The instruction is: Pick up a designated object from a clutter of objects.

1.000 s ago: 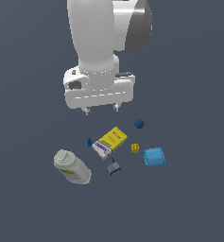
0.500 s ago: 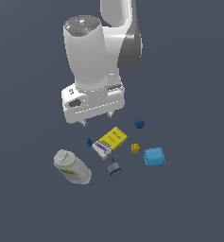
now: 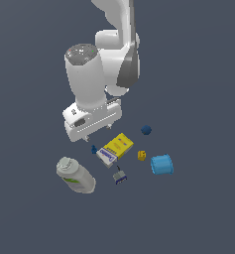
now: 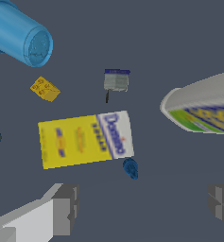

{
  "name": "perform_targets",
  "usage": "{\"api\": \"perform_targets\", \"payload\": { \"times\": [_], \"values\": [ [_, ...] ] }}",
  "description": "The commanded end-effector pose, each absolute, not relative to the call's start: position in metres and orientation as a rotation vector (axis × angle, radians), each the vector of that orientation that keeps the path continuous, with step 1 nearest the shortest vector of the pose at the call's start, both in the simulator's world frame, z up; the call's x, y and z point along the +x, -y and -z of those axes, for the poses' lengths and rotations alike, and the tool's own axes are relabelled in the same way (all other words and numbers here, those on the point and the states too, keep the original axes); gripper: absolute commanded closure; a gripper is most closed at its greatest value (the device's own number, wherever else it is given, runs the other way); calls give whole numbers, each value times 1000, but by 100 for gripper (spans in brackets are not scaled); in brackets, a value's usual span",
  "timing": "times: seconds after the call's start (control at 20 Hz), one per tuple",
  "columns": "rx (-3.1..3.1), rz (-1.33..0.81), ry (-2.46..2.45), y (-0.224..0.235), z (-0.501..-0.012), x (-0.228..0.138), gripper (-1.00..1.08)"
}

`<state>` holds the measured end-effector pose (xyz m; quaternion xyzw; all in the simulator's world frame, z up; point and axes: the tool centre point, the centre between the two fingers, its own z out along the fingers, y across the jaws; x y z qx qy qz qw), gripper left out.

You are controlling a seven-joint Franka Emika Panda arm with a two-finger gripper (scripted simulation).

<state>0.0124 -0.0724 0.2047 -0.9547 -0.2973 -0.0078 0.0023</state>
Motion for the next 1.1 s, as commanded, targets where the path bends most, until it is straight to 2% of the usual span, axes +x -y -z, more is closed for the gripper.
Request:
{"api": "perform_targets", "payload": {
  "times": [0.0,1.05],
  "values": [
    [-2968,22,1018,77,-193,11,-92],
    [-2690,3,1623,112,-106,-11,-92]
  ]
}}
